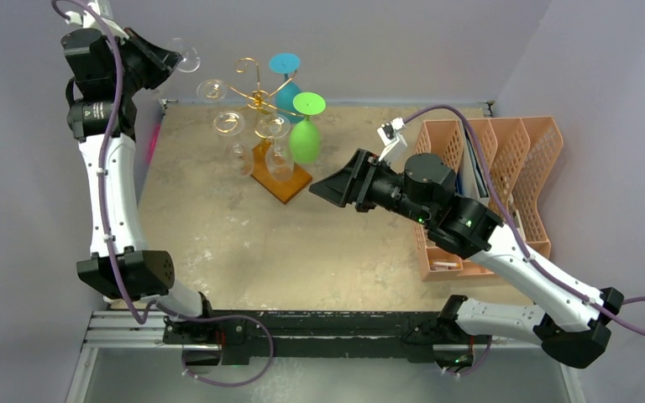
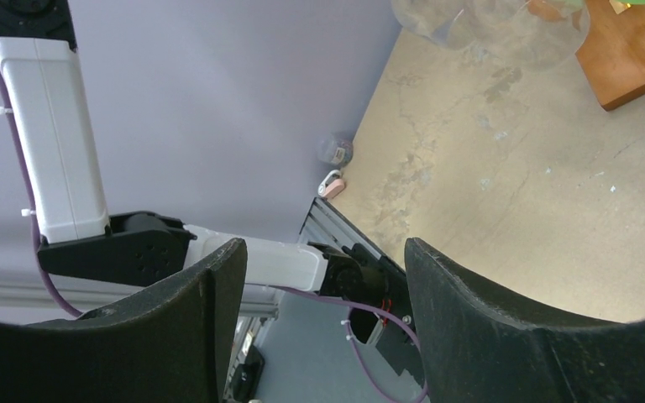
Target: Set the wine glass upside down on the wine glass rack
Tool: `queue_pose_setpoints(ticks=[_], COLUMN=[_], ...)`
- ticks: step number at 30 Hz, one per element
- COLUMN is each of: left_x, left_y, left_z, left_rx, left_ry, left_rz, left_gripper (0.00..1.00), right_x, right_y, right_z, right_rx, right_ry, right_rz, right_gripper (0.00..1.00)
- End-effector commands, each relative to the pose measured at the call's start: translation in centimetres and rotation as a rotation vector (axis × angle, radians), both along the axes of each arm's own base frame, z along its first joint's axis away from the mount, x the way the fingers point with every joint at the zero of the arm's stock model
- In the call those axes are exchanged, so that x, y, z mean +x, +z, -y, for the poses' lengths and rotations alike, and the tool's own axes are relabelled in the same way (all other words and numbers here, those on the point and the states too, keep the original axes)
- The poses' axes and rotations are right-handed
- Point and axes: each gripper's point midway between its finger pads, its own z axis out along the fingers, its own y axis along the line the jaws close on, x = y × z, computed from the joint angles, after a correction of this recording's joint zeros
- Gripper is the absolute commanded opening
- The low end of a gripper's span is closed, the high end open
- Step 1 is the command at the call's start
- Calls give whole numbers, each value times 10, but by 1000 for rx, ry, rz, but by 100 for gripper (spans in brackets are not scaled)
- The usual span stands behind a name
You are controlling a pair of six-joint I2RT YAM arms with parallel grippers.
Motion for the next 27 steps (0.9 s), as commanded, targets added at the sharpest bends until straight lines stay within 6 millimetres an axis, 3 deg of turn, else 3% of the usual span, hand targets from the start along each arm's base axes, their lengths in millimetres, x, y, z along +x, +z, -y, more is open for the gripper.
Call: queue_pose_setpoints(ticks=[1,8,17,27], left_x=[8,33,43,54], left_y=[39,31,15,-3], left_z=[27,42,59,57], left_rx=[-67,-155,-286,-444], left_ry=[-165,-294,-434,-388], left_rz=[141,141,110,31], left_gripper=[0,0,0,0], right_x=[4,3,4,5], right_y=[2,1,-3,-8], right_z=[1,1,1,1], right_rx=[5,11,1,1], right_ry=[-19,-18,-23,-34], right_rz=[15,5,-4,-23], right_gripper=[70,69,68,67])
